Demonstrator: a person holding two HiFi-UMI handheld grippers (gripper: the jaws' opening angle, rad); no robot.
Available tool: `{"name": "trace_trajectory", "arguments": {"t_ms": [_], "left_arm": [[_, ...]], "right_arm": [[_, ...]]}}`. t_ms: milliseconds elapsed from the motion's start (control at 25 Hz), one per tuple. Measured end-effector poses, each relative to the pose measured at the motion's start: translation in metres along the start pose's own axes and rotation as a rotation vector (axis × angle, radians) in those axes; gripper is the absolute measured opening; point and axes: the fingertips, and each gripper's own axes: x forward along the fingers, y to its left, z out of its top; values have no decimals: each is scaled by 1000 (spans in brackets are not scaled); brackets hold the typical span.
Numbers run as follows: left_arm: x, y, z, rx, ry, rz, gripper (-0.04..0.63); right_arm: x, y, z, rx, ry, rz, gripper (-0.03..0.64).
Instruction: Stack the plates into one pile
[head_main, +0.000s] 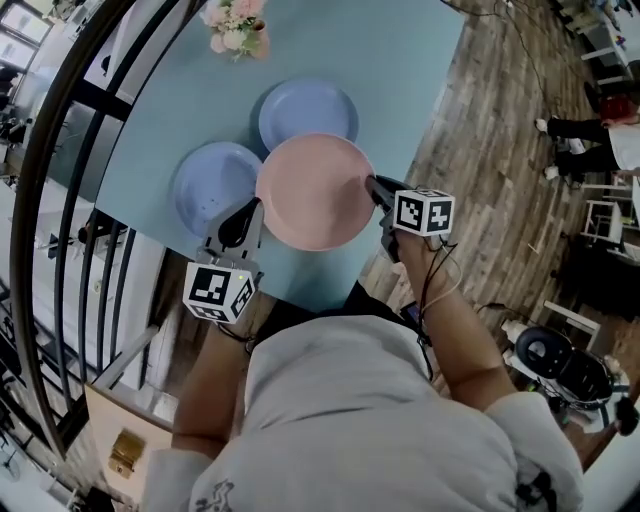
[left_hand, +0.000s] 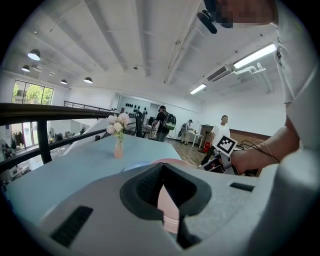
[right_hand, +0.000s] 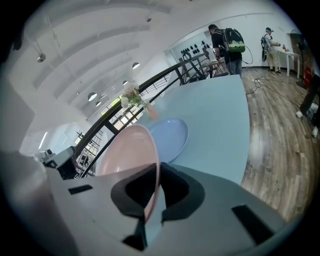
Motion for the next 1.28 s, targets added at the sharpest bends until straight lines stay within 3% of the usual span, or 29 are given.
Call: {"name": "trace_trajectory", "arguments": {"t_ms": [720,1280], "left_arm": [[59,35,9,-20,35,94,5],[86,64,-5,-38,97,102,5]], "right_arm": [[68,-39,82,47,25,58,25],[118,-57,104,107,62,57,29]]}}
